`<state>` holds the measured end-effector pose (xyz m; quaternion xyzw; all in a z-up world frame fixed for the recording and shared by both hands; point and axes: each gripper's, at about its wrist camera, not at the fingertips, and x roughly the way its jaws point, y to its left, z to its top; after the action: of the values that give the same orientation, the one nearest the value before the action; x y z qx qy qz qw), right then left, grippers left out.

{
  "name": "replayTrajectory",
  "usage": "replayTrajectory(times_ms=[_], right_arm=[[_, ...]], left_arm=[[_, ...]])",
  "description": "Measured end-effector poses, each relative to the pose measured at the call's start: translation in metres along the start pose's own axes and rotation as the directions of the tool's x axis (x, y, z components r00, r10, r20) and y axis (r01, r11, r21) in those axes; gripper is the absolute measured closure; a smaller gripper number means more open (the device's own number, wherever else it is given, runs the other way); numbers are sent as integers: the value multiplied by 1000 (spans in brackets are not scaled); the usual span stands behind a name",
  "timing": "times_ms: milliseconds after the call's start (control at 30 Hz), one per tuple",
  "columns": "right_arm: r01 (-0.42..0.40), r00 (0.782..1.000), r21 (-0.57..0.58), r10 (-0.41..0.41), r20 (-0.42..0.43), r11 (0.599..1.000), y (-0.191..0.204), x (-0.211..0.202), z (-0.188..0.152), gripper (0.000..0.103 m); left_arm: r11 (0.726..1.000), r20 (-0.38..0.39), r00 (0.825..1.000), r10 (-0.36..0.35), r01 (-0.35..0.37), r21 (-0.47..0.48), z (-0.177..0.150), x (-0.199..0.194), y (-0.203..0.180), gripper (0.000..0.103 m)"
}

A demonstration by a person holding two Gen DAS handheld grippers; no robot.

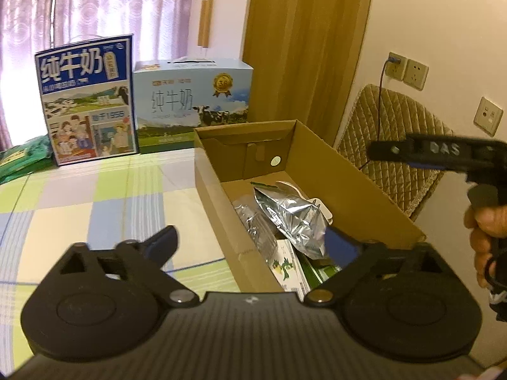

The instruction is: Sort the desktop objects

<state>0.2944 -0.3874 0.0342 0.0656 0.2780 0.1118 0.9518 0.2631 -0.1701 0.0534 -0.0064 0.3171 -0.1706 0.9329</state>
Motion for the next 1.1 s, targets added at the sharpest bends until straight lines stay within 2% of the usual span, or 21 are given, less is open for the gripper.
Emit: replayTrajectory(times_ms=[167, 333, 667, 833, 1100], right_arm=[[24, 1000, -22, -24, 0, 999, 1, -40, -10, 9], [53, 999, -13, -53, 10, 998, 5, -84, -25, 4], [65, 998, -25, -65, 11, 998, 19, -160, -54, 2], [55, 999, -5, -55, -4, 999, 24, -182, -70, 2], [45, 998, 51, -42, -46, 998, 26, -200, -95, 2]], left_arm=[[1000, -30, 999, 19, -20, -9, -4, -28, -10, 1], [997, -40, 996, 76, -76, 20, -17, -57, -26, 1], [998, -46, 997, 67, -67, -6, -39, -111, -48, 1], [997, -25, 998, 59, -60, -45, -49, -133, -55, 1], [997, -36, 998, 53, -55, -58, -59, -148, -59, 1]])
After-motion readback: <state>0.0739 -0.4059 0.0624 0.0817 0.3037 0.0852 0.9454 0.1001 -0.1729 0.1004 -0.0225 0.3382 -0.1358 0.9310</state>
